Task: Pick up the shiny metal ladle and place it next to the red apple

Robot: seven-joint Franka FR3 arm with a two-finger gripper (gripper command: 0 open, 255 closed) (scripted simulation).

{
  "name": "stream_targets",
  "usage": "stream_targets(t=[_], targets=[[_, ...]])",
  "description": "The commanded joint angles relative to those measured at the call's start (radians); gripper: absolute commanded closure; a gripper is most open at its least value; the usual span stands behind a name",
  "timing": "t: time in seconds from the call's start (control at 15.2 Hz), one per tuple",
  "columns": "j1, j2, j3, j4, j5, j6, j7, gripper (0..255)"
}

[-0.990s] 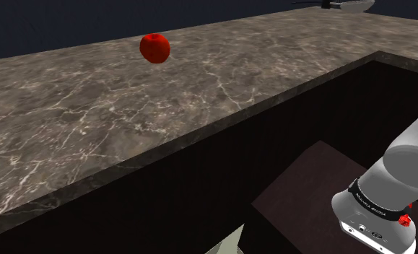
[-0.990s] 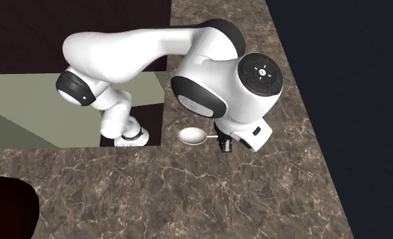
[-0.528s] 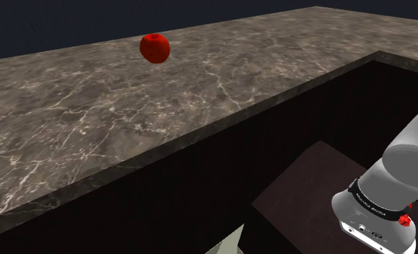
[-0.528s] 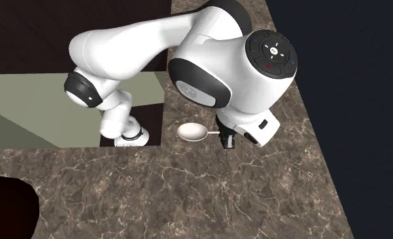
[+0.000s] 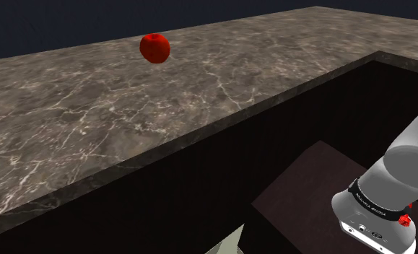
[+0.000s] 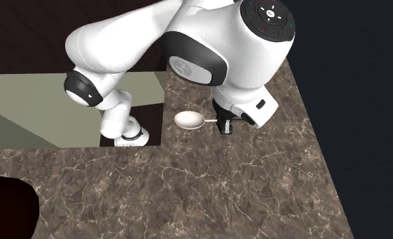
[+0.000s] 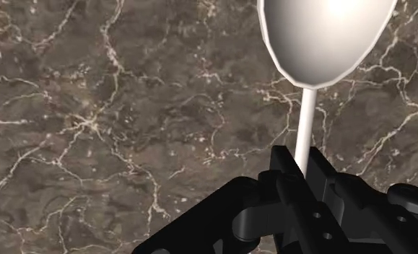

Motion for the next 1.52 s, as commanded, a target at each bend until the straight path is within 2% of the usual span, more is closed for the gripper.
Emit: stream_targets(t=[0.0, 0.33, 0.66, 1.06, 1.45], targets=[[0.033, -0.053, 0.028, -0.060, -0.018, 0.016, 0.055, 255], [0.101, -0.187, 0.116, -0.214, -0.047, 0.056, 0.201, 255], [0.149, -0.280, 0.206, -0.319, -0.045, 0.081, 0.341, 255], [0.198, -0.348, 0.314, -0.394, -0.019, 0.103, 0.503, 255], [0.245, -0.374, 0.422, -0.424, 0.017, 0.125, 0.663, 255]])
